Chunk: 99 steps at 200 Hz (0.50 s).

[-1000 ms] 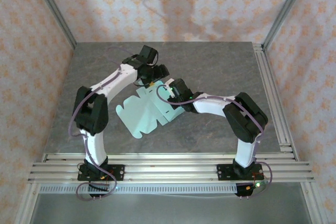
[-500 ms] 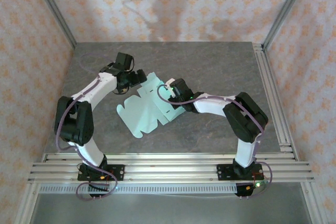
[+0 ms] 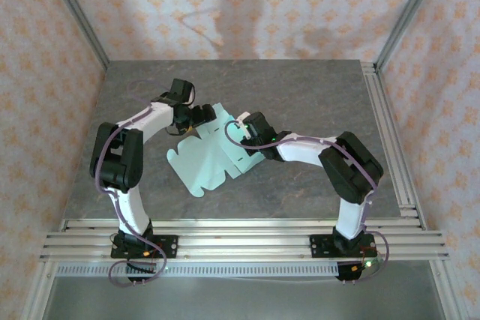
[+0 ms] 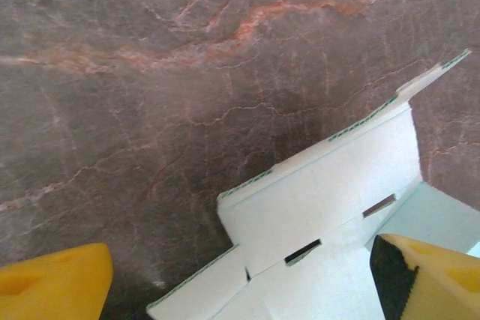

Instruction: Fold the paper box

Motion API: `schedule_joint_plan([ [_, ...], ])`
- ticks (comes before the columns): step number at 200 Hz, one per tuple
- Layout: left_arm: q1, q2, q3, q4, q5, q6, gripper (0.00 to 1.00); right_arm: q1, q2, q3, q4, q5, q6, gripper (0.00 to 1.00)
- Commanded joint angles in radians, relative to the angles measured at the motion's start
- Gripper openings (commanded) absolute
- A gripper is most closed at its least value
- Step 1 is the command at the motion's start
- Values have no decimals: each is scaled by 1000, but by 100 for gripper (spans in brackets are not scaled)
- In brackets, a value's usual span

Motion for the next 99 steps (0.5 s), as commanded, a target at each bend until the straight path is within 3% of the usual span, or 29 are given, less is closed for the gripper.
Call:
schedule_joint_plan([
  [1,-1,3,22,57,72,23,88,-5,-23,13,-29,9,-15,0],
  [31,-2,2,-14,119,151,-1,88,-5,-17,29,-36,2,-9,0],
  [99,-2,-17,-25,97,156,8,88,-5,-18,33,-40,5,-11,0],
])
